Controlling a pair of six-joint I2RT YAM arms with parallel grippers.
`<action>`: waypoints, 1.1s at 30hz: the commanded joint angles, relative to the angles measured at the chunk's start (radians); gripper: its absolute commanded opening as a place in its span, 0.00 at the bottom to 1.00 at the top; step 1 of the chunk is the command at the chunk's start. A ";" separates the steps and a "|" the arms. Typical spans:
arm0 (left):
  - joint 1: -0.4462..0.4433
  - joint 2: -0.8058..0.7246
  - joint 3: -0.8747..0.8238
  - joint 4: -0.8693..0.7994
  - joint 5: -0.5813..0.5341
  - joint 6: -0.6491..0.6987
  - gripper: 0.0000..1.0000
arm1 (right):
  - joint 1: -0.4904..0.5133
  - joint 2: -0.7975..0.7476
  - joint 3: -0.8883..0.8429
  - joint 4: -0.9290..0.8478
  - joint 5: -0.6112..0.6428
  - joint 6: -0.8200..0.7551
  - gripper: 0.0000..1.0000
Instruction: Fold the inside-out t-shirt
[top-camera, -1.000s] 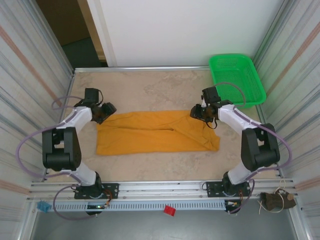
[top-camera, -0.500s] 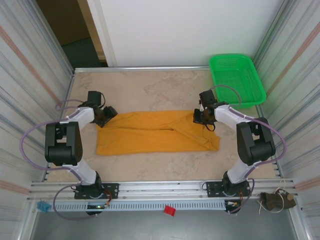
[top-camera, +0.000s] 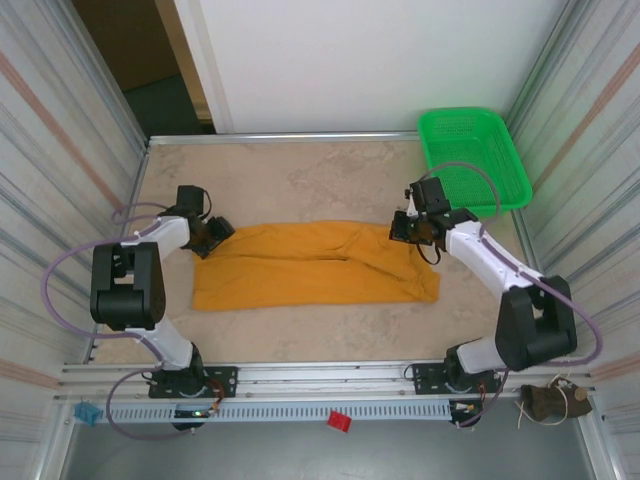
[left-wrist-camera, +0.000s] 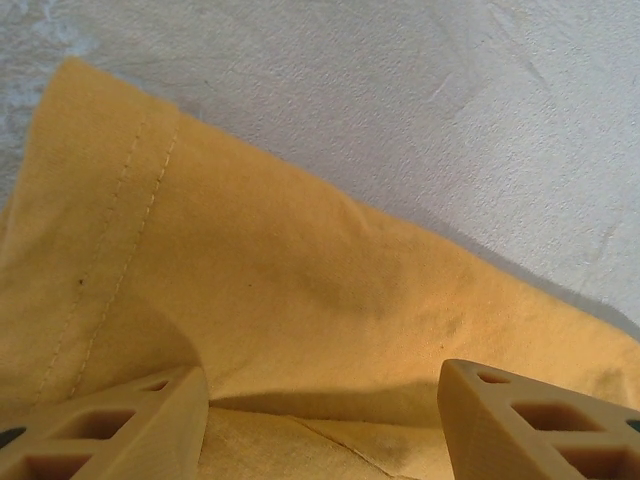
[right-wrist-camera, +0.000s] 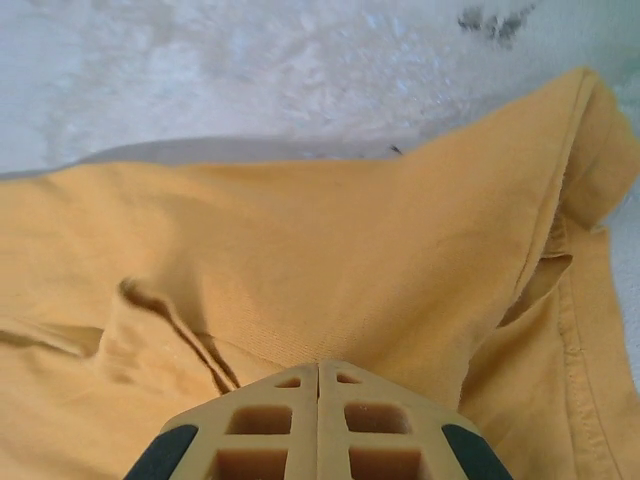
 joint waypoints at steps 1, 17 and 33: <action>0.002 0.002 -0.010 -0.001 -0.012 -0.011 0.62 | 0.025 -0.069 -0.042 -0.057 -0.001 0.047 0.00; 0.003 -0.010 0.003 -0.005 -0.004 -0.011 0.62 | 0.089 -0.087 -0.082 -0.103 0.060 0.097 0.36; 0.002 0.017 0.022 -0.011 0.007 -0.002 0.62 | -0.118 0.276 0.024 0.004 0.090 0.147 0.42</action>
